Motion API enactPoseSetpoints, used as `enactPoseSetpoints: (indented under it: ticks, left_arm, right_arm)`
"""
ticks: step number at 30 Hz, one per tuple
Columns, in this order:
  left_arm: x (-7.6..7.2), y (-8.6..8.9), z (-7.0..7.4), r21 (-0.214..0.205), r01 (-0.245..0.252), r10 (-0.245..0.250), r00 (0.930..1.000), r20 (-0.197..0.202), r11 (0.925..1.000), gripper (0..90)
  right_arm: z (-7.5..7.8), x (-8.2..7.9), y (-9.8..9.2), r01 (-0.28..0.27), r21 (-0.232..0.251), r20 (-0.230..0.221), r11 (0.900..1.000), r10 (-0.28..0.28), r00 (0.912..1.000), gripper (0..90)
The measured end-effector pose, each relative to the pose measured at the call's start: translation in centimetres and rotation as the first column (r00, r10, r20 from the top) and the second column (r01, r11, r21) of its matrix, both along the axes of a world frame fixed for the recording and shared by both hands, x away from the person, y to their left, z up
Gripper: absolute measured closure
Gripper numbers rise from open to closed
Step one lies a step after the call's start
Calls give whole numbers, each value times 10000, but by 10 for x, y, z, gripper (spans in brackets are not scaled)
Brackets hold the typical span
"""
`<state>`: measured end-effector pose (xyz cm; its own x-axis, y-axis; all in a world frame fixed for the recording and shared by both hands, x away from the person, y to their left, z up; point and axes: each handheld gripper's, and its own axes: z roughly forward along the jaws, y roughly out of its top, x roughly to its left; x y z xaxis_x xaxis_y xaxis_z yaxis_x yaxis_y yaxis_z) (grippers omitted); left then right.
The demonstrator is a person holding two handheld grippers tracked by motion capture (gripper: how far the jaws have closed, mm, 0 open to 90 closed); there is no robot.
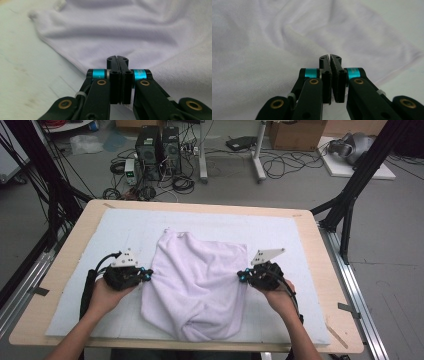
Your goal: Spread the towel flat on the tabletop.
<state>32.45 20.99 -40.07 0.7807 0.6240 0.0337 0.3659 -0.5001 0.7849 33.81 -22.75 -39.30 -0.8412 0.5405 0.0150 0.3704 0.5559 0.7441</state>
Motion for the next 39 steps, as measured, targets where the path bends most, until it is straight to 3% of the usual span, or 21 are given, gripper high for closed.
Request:
enactPoseSetpoints:
  ticks: [1, 2, 4, 5, 8, 9, 10, 14, 17, 21, 22, 23, 24, 25, 26, 27, 29, 30, 31, 35, 39]
  left_arm:
    - [5, 0, 4, -44, -198, 198, 9997, 132, 9998, 886]
    - [11, 0, 7, -121, -411, 413, 9990, 182, 9991, 886]
    - [24, -1, 8, -111, -847, 849, 9961, 250, 9963, 886]
    - [31, -1, 5, -188, -1134, 1138, 9933, 219, 9934, 885]
    - [49, -2, -8, 259, -1727, 1728, 9850, -19, 9846, 884]
    - [52, -2, -13, 417, -1724, 1733, 9847, -180, 9841, 877]
    - [54, -2, -16, 433, -1698, 1713, 9847, -331, 9845, 860]
    - [48, 2, -14, 140, -1496, 1500, 9881, -333, 9886, 746]
    - [36, 5, -5, -133, -1336, 1335, 9910, -89, 9910, 649]
    - [13, 6, 0, -197, -863, 863, 9963, -17, 9961, 606]
    - [6, 6, -2, -265, -799, 799, 9968, -23, 9964, 591]
    - [0, 6, -4, -332, -778, 775, 9969, -126, 9964, 540]
    - [-6, 7, -7, -368, -765, 757, 9969, -204, 9964, 518]
    - [-11, 7, -9, -367, -684, 674, 9974, -270, 9970, 518]
    - [-24, 6, -14, -561, -442, 423, 9985, -339, 9974, 503]
    - [-24, 6, -14, -561, -442, 423, 9985, -339, 9974, 498]
    - [-35, 2, -16, -609, -22, -3, 9991, -418, 9981, 481]
    - [-41, 0, -17, -625, 217, -242, 9989, -391, 9978, 481]
    - [-46, -3, -18, -646, 449, -480, 9978, -462, 9969, 482]
    - [-62, -12, -23, -712, 1198, -1249, 9896, -718, 9902, 482]
    - [-64, -26, -31, -421, 1523, -1554, 9840, -872, 9874, 482]
  right_arm:
    - [0, 0, 0, 0, 0, 0, 10000, 0, 10000, 880]
    - [8, 13, -2, 327, -114, 91, 9994, -326, 9994, 880]
    - [10, 20, -4, 477, 4, 63, 9989, -477, 9988, 880]
    - [10, 33, -6, 829, -33, -63, 9965, -830, 9965, 879]
    - [1, 45, -7, 1178, -219, -298, 9928, -1185, 9925, 879]
    - [-11, 53, -7, 1365, -534, -683, 9892, -1400, 9878, 872]
    - [-17, 54, -7, 1358, -561, -746, 9892, -1398, 9874, 863]
    - [-23, 52, -8, 1370, -318, -990, 9901, -1395, 9853, 753]
    - [-13, 37, -11, 1255, 173, -577, 9919, -1243, 9906, 651]
    - [-3, 18, -11, 903, 361, -266, 9953, -893, 9956, 610]
    - [0, 12, -9, 750, 377, -209, 9965, -743, 9970, 595]
    - [4, -6, -6, 441, 366, 303, 9984, -453, 9985, 585]
    - [5, -13, -5, 288, 366, 394, 9989, -302, 9988, 558]
    - [5, -13, -5, 288, 366, 394, 9989, -302, 9988, 558]
    - [2, -29, -1, -157, 594, 353, 9981, 136, 9993, 546]
    - [2, -29, -1, -157, 594, 353, 9981, 136, 9993, 546]
    - [-6, -49, 4, -751, 796, 341, 9940, 726, 9968, 520]
    - [-6, -49, 4, -751, 796, 341, 9940, 726, 9968, 520]
    - [-10, -60, 7, -1063, 975, 285, 9895, 1040, 9942, 507]
    - [-13, -71, 9, -1417, 1127, 264, 9835, 1396, 9899, 481]
    - [-17, -77, 17, -1779, 993, 209, 9790, 1767, 9840, 470]
